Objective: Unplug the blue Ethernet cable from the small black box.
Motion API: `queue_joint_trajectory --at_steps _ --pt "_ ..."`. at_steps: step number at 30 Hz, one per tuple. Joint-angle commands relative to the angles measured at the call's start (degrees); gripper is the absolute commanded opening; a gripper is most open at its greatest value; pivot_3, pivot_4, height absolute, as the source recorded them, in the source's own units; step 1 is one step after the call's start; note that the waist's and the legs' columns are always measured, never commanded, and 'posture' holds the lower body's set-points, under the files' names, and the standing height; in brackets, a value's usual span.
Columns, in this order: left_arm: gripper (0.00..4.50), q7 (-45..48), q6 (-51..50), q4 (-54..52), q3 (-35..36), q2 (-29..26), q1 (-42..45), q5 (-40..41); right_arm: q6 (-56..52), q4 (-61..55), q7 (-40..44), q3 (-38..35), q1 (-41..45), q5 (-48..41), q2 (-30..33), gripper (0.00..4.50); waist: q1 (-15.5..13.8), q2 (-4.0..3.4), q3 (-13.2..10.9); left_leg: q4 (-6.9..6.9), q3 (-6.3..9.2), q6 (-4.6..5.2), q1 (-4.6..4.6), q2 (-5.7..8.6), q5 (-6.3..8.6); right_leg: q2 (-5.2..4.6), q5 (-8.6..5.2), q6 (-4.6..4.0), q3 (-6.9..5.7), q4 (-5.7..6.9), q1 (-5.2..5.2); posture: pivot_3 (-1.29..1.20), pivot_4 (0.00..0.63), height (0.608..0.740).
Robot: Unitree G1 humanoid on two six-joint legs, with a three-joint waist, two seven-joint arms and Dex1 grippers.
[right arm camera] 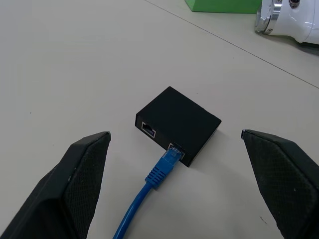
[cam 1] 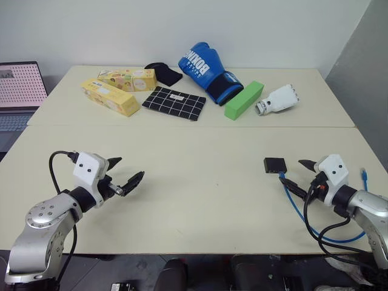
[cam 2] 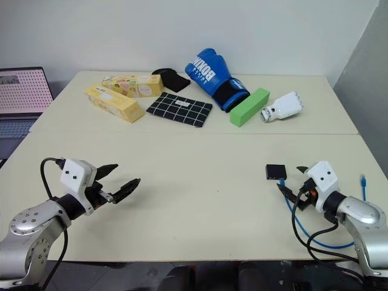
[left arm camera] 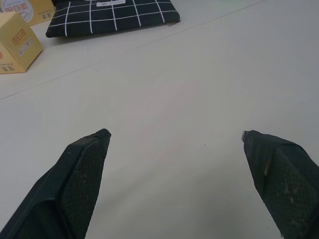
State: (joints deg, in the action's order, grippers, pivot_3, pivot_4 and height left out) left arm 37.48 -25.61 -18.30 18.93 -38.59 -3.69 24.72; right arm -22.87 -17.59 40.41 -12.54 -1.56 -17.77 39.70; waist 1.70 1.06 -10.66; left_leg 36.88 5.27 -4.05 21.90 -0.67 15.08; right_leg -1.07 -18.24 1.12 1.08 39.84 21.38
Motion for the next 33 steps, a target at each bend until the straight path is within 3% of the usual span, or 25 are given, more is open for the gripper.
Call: queue_joint_trajectory --at_steps 1,18,24,33 --pt "4.5 1.2 1.3 -2.7 1.0 -1.0 -0.5 0.2 1.8 -0.8 0.0 -2.3 -0.2 -0.2 0.5 4.46 0.0 0.0 0.0 0.0 0.0 0.0 0.0 0.0 0.0 0.0 0.0 0.0 0.0 0.0 0.0 0.0 0.15 0.74" --pt "4.5 6.2 -0.8 -4.7 -2.2 -1.9 3.0 3.9 -0.3 -4.0 -4.1 -1.8 -3.2 0.1 -2.2 4.46 0.0 0.0 0.0 0.0 -0.01 0.0 0.01 0.01 0.0 0.0 0.0 0.0 0.01 0.0 0.0 0.0 0.15 0.74" --pt "4.5 17.6 -2.3 -6.8 -8.2 -6.5 6.2 8.2 -5.7 -8.6 -13.2 1.9 -5.5 3.0 -8.6 4.46 0.0 -0.02 0.0 -0.02 -0.01 -0.01 0.01 0.01 0.0 0.01 0.0 0.0 0.01 0.01 0.01 0.0 0.15 0.74" --pt "4.5 22.2 -3.0 -6.7 -13.0 -7.8 11.6 8.8 -15.1 -12.3 -25.9 7.1 -3.3 6.3 -18.8 4.46 0.1 -0.08 0.0 -0.03 -0.09 -0.01 -0.01 0.0 0.0 0.13 -0.01 0.0 0.09 0.03 0.06 0.0 0.15 0.74"
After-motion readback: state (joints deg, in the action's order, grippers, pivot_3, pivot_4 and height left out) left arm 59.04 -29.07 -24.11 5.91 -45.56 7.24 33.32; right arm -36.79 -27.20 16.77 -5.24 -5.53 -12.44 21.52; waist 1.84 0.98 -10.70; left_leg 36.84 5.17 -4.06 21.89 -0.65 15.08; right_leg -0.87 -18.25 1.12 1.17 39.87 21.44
